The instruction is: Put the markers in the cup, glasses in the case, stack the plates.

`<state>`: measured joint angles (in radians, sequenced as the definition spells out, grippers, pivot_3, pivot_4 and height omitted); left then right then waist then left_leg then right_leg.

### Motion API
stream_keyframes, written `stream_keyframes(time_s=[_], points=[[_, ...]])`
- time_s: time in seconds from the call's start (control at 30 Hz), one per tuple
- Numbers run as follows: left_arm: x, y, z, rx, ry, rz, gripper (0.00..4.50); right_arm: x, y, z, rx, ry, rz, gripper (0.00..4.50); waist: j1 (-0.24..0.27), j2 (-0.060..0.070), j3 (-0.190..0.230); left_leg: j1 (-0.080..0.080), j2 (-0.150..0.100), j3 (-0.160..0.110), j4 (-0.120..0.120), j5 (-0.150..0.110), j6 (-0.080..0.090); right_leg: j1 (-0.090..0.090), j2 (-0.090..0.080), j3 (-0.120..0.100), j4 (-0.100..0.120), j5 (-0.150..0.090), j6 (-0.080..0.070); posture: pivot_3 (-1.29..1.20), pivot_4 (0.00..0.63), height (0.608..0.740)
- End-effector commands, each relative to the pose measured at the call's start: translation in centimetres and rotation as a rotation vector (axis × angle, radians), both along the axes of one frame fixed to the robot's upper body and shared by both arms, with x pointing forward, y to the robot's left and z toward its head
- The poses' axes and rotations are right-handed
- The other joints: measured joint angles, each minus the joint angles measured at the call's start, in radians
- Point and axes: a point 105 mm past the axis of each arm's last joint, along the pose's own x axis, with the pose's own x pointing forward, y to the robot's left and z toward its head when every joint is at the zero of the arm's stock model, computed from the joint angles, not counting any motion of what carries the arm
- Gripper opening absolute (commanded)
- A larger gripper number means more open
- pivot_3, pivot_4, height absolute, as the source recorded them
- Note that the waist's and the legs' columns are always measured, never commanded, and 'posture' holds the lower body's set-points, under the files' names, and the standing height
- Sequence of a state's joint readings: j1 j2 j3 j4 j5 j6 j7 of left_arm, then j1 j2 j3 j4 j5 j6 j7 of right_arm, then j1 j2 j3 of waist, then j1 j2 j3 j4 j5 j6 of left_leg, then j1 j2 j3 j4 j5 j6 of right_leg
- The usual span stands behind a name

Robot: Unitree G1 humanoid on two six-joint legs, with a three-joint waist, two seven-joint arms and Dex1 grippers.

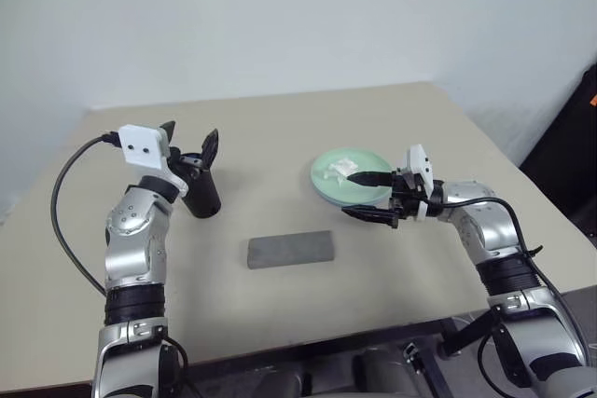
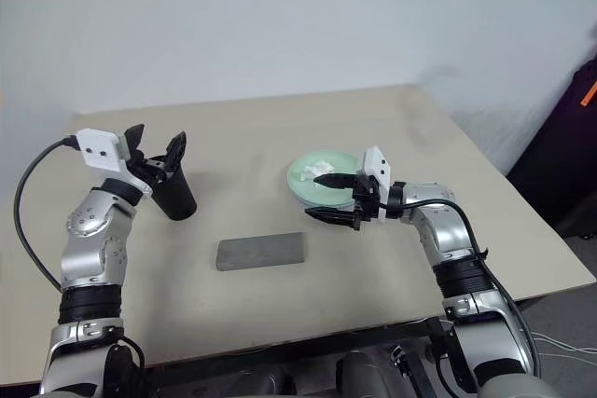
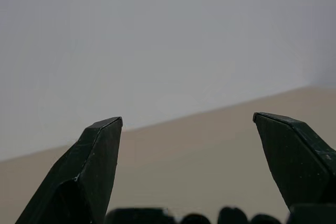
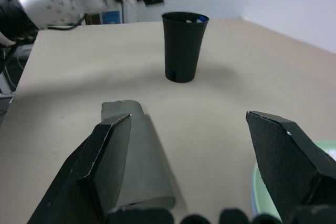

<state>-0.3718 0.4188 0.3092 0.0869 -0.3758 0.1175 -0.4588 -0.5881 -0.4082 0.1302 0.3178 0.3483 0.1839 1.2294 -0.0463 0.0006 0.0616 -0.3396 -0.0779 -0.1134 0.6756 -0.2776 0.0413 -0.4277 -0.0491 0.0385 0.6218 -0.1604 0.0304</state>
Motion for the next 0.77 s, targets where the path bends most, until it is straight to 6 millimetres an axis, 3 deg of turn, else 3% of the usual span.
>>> stream_keyframes(time_s=[0.03, 0.2, 0.4, 0.6, 0.77], points=[[-2.3, -1.5, 1.7, -0.046, -0.044, -0.143, 4.23, 0.9, -0.1, 1.5, 0.014, -0.060, -0.020, 3.79, 0.000, 0.000, 0.000, 0.000, 0.000, 0.000, 0.000, 0.000, 0.000, 0.000, 0.000, 0.000, 0.000, 0.000, 0.000, 0.00, 0.000, 0.740], [-5.0, -4.4, -0.4, -0.014, 0.057, -0.298, 4.23, 1.9, -1.0, 1.4, 0.040, -0.050, -0.085, 3.79, 0.002, 0.000, 0.000, 0.000, 0.000, 0.000, 0.000, 0.000, 0.000, 0.000, 0.000, 0.000, 0.000, 0.000, 0.000, 0.00, 0.000, 0.740], [-5.5, -4.4, -4.5, 0.063, 0.164, -0.280, 4.23, 2.4, -2.1, 0.7, 0.031, -0.037, -0.150, 3.79, 0.001, 0.001, 0.000, 0.001, 0.000, 0.002, 0.000, 0.000, 0.000, 0.002, 0.000, 0.000, 0.000, 0.000, 0.000, 0.00, 0.000, 0.740], [-5.4, -4.0, -6.8, 0.082, 0.200, -0.205, 4.23, 2.0, -3.7, 0.1, 0.014, -0.016, -0.197, 3.79, 0.002, 0.001, 0.000, 0.001, 0.001, 0.002, 0.000, 0.000, 0.000, 0.002, 0.000, 0.000, -0.001, 0.000, 0.000, 0.00, 0.000, 0.740], [-5.8, -4.9, -8.2, 0.072, 0.221, -0.196, 4.23, 1.6, -4.1, 0.0, 0.006, -0.003, -0.205, 3.79, 0.001, 0.001, 0.000, 0.001, 0.001, 0.003, -0.001, 0.000, 0.000, 0.001, 0.000, 0.001, -0.002, 0.000, 0.000, 0.00, 0.000, 0.740]])
